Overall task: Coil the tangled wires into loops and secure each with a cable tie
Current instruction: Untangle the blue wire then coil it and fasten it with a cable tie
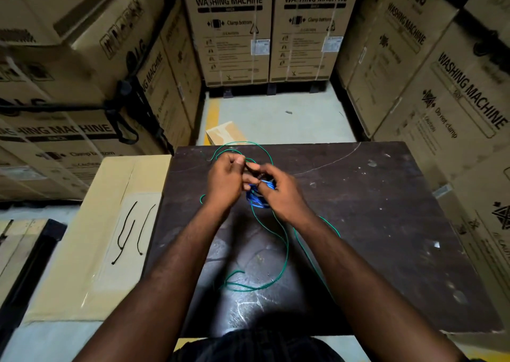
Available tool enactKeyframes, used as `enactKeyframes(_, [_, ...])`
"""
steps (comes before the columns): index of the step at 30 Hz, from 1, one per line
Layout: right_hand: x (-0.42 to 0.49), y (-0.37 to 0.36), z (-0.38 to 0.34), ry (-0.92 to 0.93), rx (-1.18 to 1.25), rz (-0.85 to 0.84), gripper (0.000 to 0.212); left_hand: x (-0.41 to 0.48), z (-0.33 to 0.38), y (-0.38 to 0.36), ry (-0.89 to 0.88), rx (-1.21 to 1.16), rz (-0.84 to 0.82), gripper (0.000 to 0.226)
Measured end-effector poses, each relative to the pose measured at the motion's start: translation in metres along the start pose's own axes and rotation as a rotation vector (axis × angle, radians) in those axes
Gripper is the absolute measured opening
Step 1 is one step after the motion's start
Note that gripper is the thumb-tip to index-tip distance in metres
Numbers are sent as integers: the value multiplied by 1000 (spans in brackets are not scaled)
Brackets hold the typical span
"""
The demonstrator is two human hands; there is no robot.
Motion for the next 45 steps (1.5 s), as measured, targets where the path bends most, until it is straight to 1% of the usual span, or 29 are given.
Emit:
enactKeyframes(2, [-2,0,2,-6,23,2,15,0,0,1,37,-22,-42,17])
enactKeyframes(5, [-7,-4,2,2,47,-15,10,1,-6,-2,-16,7,-22,24])
enactKeyframes(7, [-9,-7,4,26,52,-11,7,3,-12,-6,-7,25,-23,27])
enactKeyframes(10, [-9,-6,11,18,83,3,15,3,-15,-12,-13,102,-43,28])
enactKeyframes(12, [-9,-7,17,16,89,-4,16,0,-17,-14,-14,136,-42,28])
enactKeyframes(15, [-10,-7,18,24,79,-21,11,1,-13,-11,18,74,-59,28])
enactKeyframes(19, [-10,-10,9,95,61,-45,9,5,1,-5,70,-84,-92,26])
enactKeyframes(21, [-10,-10,6,112,79,-27,10,3,4,-6,74,-94,-110,25])
enactKeyframes(23, [-9,-7,6,120,78,-12,7,1,3,-9,48,-53,-116,26])
enactKeyframes(25, [-5,-3,10,133,41,-17,4,1,-1,-13,22,13,-78,27])
enactKeyframes(28, [4,1,23,121,-48,-64,9,-1,-12,-22,31,84,-27,29])
enactKeyframes(30, [6,0,32,106,-102,-107,5,-6,-21,-27,42,120,-23,31])
enactKeyframes(33, [3,-4,43,146,-182,-108,4,-14,-31,-31,65,146,-18,37])
enactKeyframes(35, [1,-10,43,161,-240,-118,6,-14,-35,-30,111,111,-15,36])
enactKeyframes(37, [3,-13,40,146,-255,-123,10,-10,-33,-26,168,13,1,33])
enactKeyframes(39, [6,-15,38,139,-261,-111,11,-4,-30,-20,190,-45,-8,32])
enactKeyframes(42, [7,-16,36,161,-293,-80,15,-2,-29,-21,203,-8,-31,34])
enactKeyframes(44, [6,-18,39,194,-379,-73,23,-6,-37,-26,250,33,-36,34])
enactKeyframes(45, [5,-19,42,206,-421,-80,24,-7,-40,-27,282,14,-38,35])
Point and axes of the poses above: each hand's wrist, its own x-axis towards the middle knuckle, its own y-axis out of the back of the hand, z = x × y, the point moved 1 cm from there along x, towards the middle knuckle
